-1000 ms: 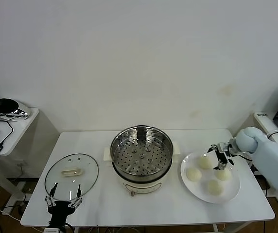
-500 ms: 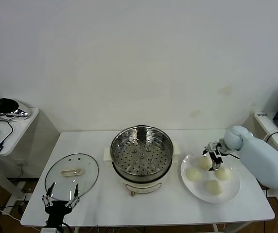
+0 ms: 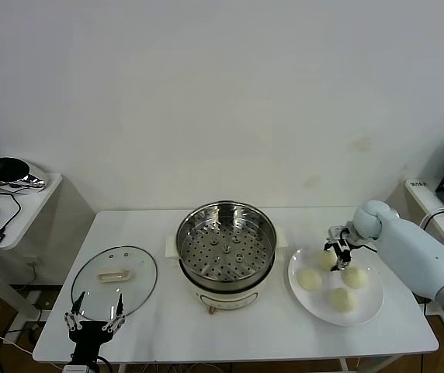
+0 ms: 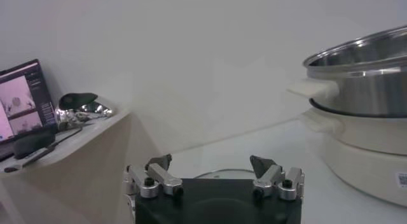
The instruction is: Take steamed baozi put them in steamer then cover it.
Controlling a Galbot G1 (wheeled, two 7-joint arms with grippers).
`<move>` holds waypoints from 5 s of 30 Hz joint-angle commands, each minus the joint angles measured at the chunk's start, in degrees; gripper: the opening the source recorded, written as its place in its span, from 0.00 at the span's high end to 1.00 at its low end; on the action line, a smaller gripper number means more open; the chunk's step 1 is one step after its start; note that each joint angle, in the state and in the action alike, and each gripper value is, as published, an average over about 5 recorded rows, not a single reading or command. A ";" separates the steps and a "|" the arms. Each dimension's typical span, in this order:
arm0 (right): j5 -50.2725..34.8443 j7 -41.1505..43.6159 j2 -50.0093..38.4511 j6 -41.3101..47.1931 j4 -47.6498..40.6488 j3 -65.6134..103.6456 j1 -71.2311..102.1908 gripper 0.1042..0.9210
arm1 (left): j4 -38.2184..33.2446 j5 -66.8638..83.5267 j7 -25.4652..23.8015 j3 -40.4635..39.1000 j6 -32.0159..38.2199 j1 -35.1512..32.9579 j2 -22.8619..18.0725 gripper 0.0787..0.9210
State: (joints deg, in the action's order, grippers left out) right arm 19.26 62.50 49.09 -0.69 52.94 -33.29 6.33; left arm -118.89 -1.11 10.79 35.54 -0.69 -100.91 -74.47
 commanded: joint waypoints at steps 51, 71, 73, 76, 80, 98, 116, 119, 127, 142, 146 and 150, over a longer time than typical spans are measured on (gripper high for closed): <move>-16.46 -4.16 25.17 -24.53 6.99 -38.12 -35.58 0.40 | 2.05 13.68 -1.76 0.90 1.16 2.17 3.71 0.12; 4.38 -10.50 28.69 -37.81 -0.71 -35.39 -29.04 0.37 | 1.38 12.70 -1.52 2.14 1.12 1.62 2.75 0.12; 5.33 -10.75 29.16 -38.29 -1.62 -34.95 -28.70 0.33 | 1.39 12.69 -1.51 2.14 1.16 1.62 2.68 0.12; 4.78 -10.96 29.50 -38.65 -2.26 -34.66 -28.56 0.23 | 1.39 12.66 -1.50 2.11 1.20 1.60 2.60 0.12; -1.46 -10.56 28.64 -36.95 -0.43 -35.67 -29.90 0.13 | 1.21 12.64 -1.49 2.18 1.16 1.58 2.60 0.12; -33.74 -2.64 -4.51 19.84 36.06 -44.08 -50.46 0.12 | -0.87 11.84 -1.46 2.78 0.79 1.12 4.13 0.12; -24.85 2.00 -25.64 20.16 40.72 -34.05 -26.95 0.12 | -0.65 11.81 -1.59 2.88 0.70 2.20 5.70 0.12; -22.61 1.74 -24.74 18.79 38.69 -28.53 -20.03 0.12 | -0.40 11.78 -1.63 3.01 0.65 2.26 5.68 0.12; -16.73 -0.20 -19.62 16.71 30.79 -21.21 -10.04 0.12 | -0.35 11.76 -1.68 4.14 0.58 1.83 5.40 0.12; -14.68 -2.55 -7.03 16.15 21.31 -17.12 -5.01 0.12 | -0.60 11.26 -1.70 5.55 0.87 0.77 4.78 0.12; -14.29 -2.98 -5.13 16.16 20.15 -17.09 -4.99 0.12 | -0.47 11.26 -1.71 5.77 0.92 0.83 4.85 0.12; -13.87 -2.99 -4.19 16.29 19.31 -17.23 -4.88 0.12 | -0.34 11.27 -1.72 5.87 0.97 0.91 4.87 0.12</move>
State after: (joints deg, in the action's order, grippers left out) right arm 4.82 59.76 42.27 15.71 74.32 -51.74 -0.11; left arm -119.26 10.19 9.10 41.36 0.25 -99.96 -69.65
